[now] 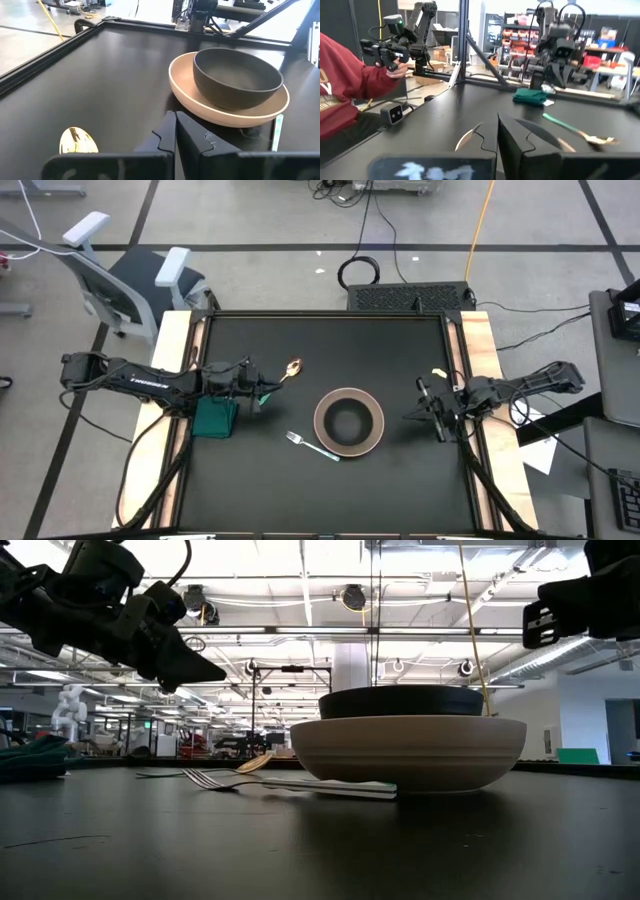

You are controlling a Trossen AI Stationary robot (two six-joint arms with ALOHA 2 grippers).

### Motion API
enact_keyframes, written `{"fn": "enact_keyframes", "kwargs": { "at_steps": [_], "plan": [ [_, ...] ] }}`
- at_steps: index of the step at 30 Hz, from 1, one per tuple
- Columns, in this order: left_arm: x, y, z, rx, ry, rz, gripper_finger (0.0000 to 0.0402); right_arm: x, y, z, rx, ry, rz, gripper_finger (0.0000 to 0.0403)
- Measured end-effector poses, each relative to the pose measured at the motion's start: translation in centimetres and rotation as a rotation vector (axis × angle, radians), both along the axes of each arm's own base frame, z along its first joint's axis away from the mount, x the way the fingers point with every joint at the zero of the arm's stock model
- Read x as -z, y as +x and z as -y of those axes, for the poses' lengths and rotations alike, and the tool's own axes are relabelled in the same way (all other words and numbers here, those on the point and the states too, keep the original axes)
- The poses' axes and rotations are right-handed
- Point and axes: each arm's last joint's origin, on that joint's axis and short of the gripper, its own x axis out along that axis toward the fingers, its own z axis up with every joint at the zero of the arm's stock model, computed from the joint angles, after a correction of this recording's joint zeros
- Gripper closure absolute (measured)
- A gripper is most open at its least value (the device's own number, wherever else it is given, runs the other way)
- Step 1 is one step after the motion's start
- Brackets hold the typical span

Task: Set table place
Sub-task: Put the fork to the right of the plate

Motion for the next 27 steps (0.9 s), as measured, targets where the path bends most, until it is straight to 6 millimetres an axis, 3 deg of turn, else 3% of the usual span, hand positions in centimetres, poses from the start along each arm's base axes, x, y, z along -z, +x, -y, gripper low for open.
{"fn": "enact_keyframes", "kwargs": {
  "at_steps": [9,22,27],
  "plan": [
    [0.1,0.0,0.0,0.006,-0.014,-0.005,0.0371,0.2,0.7,-0.2,-0.004,0.018,-0.031,0.0403],
    [1.1,-0.3,2.1,0.188,-0.072,-0.118,0.0369,0.2,1.2,-0.3,-0.003,-0.013,-0.021,0.0403],
    [0.9,-0.3,3.5,0.347,-0.093,-0.106,0.0369,0.2,1.2,-0.3,-0.003,-0.014,-0.016,0.0403]
  ]
}}
